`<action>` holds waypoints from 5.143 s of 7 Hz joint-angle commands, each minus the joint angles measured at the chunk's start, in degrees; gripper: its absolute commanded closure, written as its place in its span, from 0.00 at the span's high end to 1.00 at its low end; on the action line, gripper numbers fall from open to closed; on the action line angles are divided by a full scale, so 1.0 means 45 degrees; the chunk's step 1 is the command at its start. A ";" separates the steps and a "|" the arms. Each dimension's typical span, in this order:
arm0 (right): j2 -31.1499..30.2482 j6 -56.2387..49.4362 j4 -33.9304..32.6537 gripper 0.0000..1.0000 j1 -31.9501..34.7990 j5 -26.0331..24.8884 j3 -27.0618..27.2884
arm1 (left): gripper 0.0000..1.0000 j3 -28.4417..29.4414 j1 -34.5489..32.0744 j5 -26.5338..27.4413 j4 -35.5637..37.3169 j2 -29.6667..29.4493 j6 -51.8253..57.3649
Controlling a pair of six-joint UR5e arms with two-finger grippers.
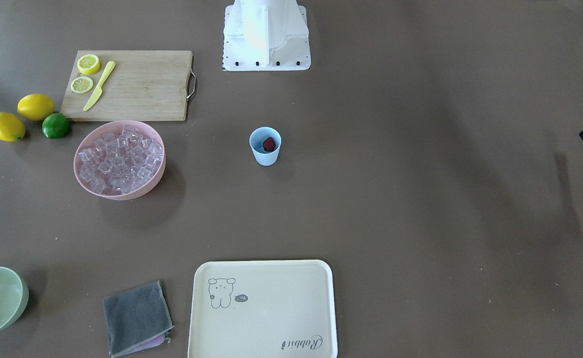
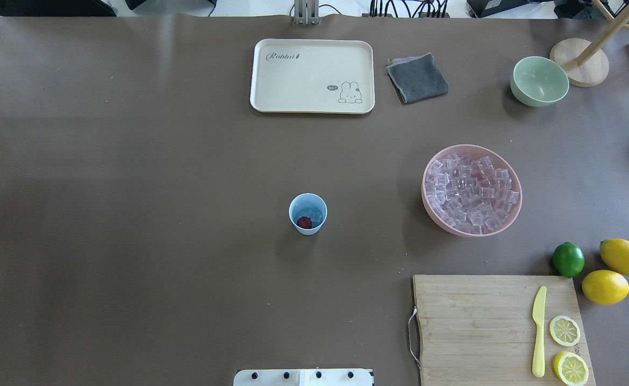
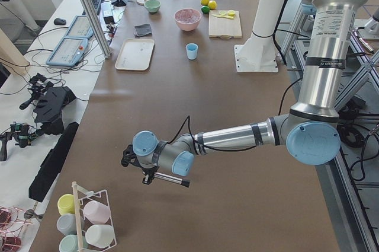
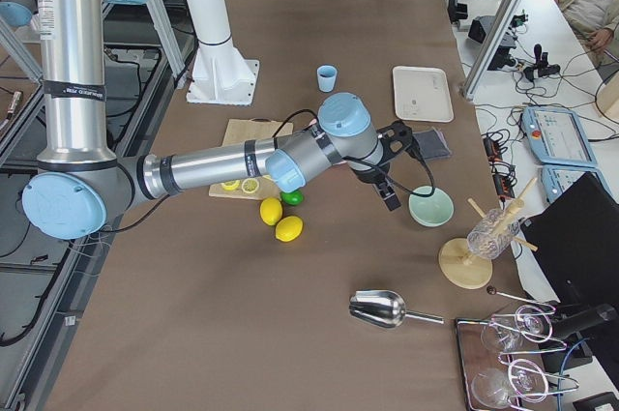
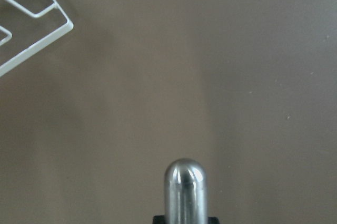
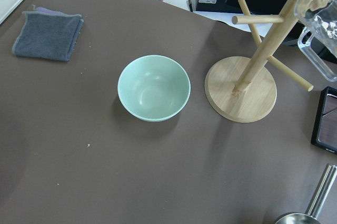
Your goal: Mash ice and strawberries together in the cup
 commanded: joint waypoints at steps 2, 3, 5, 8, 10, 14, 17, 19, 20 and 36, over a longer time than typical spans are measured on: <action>0.0031 -0.0024 0.0000 1.00 -0.0168 -0.0001 0.0072 | 0.00 0.0811 0.0779 0.0229 0.0040 -0.0200 0.0002; 0.0050 -0.0043 0.0000 1.00 -0.0207 -0.0039 0.0072 | 0.00 0.1123 0.0837 0.0229 0.0021 -0.0297 0.0002; 0.0206 -0.0043 0.0000 1.00 -0.0246 -0.0117 0.0053 | 0.73 0.1126 0.0838 0.0210 0.0816 -0.0725 0.0002; 0.0187 -0.0043 -0.0019 1.00 -0.0246 -0.0137 0.0033 | 0.98 0.0642 0.0256 0.0113 0.1461 -0.0960 -0.0154; 0.0148 -0.0063 -0.0175 1.00 -0.0304 -0.0156 0.0014 | 0.98 -0.1461 -0.0546 0.0053 0.3506 -0.0942 -0.0154; 0.1414 -0.0102 -0.2418 1.00 -0.1807 -0.1171 -0.0862 | 0.98 -0.2876 -0.1367 -0.0708 0.4259 -0.1740 -0.0193; 0.2198 -0.0102 -0.2944 1.00 -0.1306 -0.1115 -0.1647 | 0.98 -0.3927 -0.1760 -0.0806 0.5040 -0.2621 -0.0271; 0.2629 -0.0527 -0.4351 1.00 -0.0564 -0.1017 -0.1492 | 0.98 -0.4206 -0.1682 -0.0767 0.5489 -0.3051 -0.1694; 0.2687 -0.0783 -0.4723 1.00 -0.0501 -0.0977 -0.1452 | 0.98 -0.4071 -0.1643 -0.0767 0.5489 -0.3013 -0.1736; 0.2687 -0.0747 -0.4746 1.00 -0.0774 -0.1153 -0.1334 | 0.98 -0.2858 -0.1193 0.0268 0.5177 -0.2622 -0.1482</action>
